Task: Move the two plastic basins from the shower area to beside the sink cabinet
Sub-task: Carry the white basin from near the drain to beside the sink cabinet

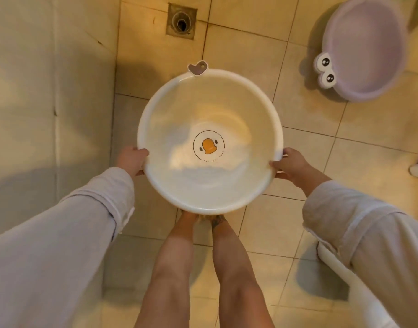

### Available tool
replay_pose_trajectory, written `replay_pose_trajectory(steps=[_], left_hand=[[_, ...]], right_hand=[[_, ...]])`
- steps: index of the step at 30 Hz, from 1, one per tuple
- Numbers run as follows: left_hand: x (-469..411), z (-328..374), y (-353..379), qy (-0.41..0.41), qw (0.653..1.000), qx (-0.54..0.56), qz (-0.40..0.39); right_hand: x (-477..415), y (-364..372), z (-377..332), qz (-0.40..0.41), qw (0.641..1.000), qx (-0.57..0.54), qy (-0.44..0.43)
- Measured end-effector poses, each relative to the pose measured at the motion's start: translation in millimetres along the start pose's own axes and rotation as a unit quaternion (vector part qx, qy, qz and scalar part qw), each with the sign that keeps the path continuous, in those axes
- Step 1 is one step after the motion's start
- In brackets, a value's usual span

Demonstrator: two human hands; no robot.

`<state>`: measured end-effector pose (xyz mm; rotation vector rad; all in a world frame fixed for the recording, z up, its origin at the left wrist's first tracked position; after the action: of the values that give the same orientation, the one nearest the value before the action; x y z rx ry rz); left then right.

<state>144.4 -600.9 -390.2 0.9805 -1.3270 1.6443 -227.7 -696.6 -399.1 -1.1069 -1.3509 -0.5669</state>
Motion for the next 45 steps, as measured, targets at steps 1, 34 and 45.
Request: replay_pose_trajectory(steps=[1,34,45], left_hand=[[21,-3,-12,0.007,1.0,-0.001,0.012],[374,42,-87,0.158,0.977,0.129,-0.058],[410,123,-23,0.234,0.946,-0.109,-0.195]], right_hand=[[24,-5,4,-0.004,1.0,-0.008,-0.002],[369,-139,76,0.033,0.921,-0.364,-0.138],[424,-100,177,0.119,0.727,-0.664,-0.13]])
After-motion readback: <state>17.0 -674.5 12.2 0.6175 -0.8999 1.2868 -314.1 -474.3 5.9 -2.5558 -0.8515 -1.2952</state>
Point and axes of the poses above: each hand's wrist, its own x-axis away from the middle knuckle, its own y-axis out of the palm, z = x × y, the point moved 6 cm from there along -x, towards the middle knuckle, and after that the axes turned 2 degrees about -z, right-handed, at the moved point
